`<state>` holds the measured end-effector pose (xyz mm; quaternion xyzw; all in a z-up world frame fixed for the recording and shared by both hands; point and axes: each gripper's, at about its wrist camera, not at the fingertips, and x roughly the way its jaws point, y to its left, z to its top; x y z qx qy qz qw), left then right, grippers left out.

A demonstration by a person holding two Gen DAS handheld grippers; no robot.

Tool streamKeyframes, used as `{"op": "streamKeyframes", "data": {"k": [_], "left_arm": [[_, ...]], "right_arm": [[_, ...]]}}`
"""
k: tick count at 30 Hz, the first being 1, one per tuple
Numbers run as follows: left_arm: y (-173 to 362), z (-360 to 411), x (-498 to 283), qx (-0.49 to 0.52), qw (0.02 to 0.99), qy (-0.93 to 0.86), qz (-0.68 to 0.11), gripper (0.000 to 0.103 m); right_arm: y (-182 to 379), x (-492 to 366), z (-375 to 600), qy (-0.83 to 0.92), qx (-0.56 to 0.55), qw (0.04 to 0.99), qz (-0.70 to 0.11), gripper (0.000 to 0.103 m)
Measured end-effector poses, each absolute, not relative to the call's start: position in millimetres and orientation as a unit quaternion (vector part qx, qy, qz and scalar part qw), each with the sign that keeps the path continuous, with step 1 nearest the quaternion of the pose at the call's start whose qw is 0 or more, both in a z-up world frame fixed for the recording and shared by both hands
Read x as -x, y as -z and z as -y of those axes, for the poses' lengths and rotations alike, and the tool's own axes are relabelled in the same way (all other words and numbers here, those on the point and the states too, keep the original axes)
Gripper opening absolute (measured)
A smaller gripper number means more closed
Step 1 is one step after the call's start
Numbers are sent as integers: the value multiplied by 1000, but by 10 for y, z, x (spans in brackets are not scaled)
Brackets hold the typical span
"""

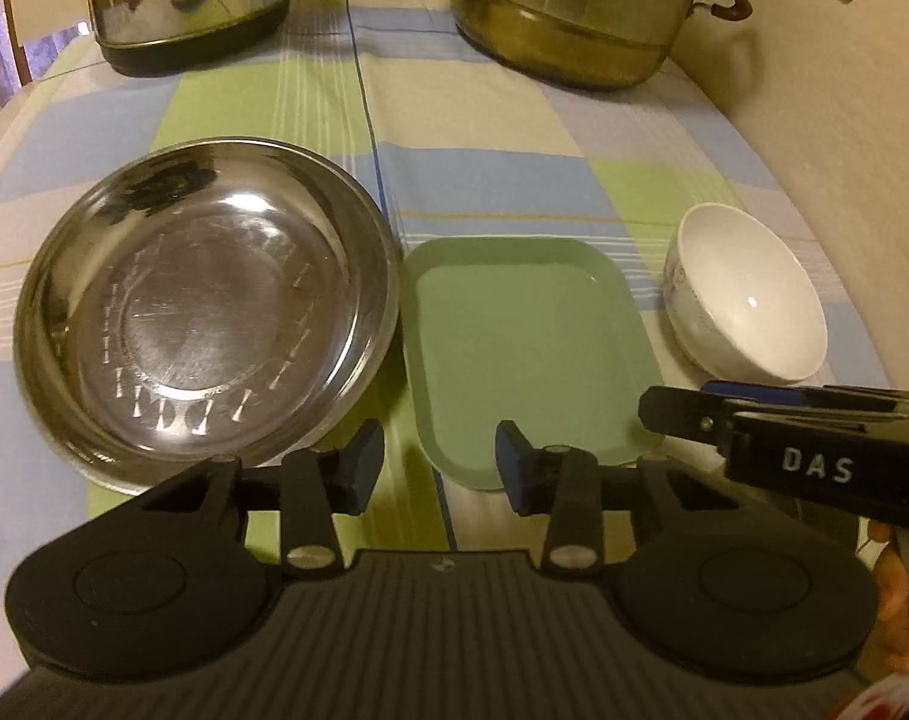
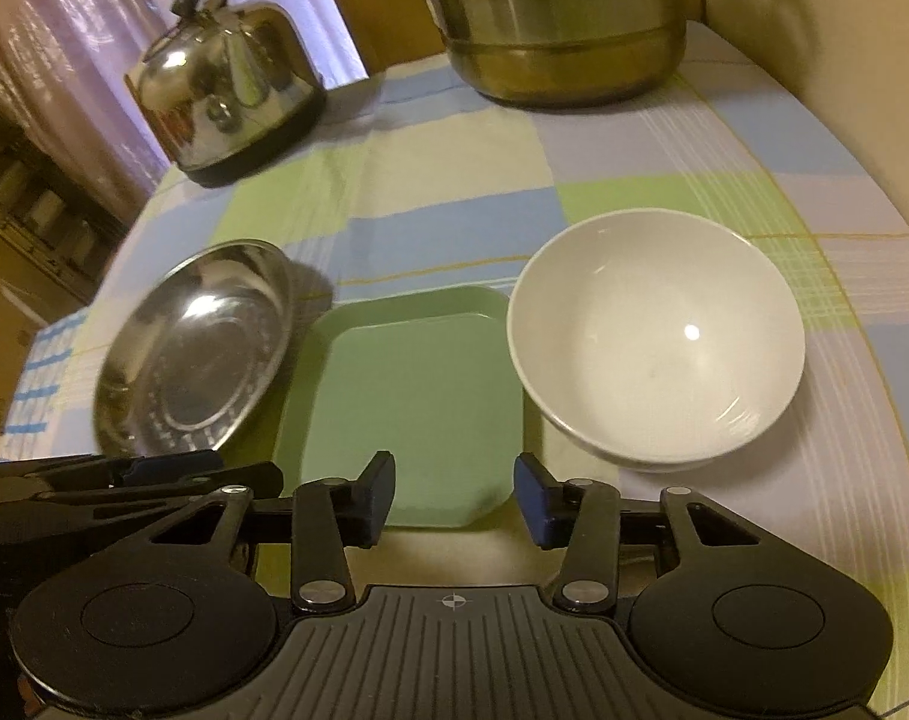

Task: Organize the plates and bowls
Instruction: 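Close both grippers side by side on the green plate's edge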

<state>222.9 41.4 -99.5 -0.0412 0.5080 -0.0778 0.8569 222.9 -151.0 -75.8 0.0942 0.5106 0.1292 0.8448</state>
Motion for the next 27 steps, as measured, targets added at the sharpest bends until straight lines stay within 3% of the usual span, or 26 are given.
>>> {"op": "streamKeyframes", "data": {"k": [12,22,27], "left_arm": [[1167,-398,-2377,42,846,75,-525,23],[1262,-380,-2413,29,850,65,-522,7],[1229,-378,-2384,23,854,70,-515,6]], "right_arm": [[958,-2359,1418,-89,-61,838,-535,33],[1046,-2370,1422,-73,-47,838,-538,10],[1029,-2353,1433,-73,-42,840,-535,5]]}}
